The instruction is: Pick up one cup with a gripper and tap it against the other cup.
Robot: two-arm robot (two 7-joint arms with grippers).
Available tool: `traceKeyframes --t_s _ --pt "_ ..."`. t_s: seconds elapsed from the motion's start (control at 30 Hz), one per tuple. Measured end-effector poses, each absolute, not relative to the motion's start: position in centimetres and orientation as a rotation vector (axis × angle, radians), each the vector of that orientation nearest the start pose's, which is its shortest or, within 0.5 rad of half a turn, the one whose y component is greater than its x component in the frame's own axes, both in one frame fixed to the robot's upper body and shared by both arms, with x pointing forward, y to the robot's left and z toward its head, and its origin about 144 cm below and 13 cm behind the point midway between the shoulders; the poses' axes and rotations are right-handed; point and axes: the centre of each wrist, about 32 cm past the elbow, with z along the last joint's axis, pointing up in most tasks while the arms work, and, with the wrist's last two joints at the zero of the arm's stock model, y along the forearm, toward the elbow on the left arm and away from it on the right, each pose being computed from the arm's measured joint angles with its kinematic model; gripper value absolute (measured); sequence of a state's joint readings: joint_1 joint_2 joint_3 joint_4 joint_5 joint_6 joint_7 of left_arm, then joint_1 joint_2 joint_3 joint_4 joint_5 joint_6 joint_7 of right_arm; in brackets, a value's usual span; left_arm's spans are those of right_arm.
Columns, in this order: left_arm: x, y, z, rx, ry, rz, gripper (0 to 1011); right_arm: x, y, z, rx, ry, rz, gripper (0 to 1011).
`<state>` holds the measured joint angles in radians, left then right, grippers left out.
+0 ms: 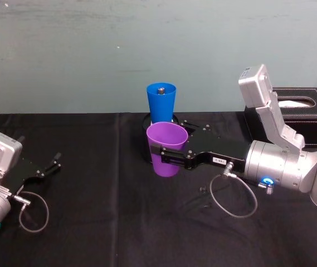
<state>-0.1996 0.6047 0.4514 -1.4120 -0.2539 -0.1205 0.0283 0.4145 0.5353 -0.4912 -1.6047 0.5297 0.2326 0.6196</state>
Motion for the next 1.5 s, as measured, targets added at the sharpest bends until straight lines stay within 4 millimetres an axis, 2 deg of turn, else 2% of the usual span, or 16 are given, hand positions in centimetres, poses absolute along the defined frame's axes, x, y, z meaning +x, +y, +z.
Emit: traceKeyframes --t_s 1.5 --pt "48.86 30.97 113.98 0.305 -0.285 1.248 1000 52.83 -24.12 125.65 -0.141 -0.026 -0.532 733"
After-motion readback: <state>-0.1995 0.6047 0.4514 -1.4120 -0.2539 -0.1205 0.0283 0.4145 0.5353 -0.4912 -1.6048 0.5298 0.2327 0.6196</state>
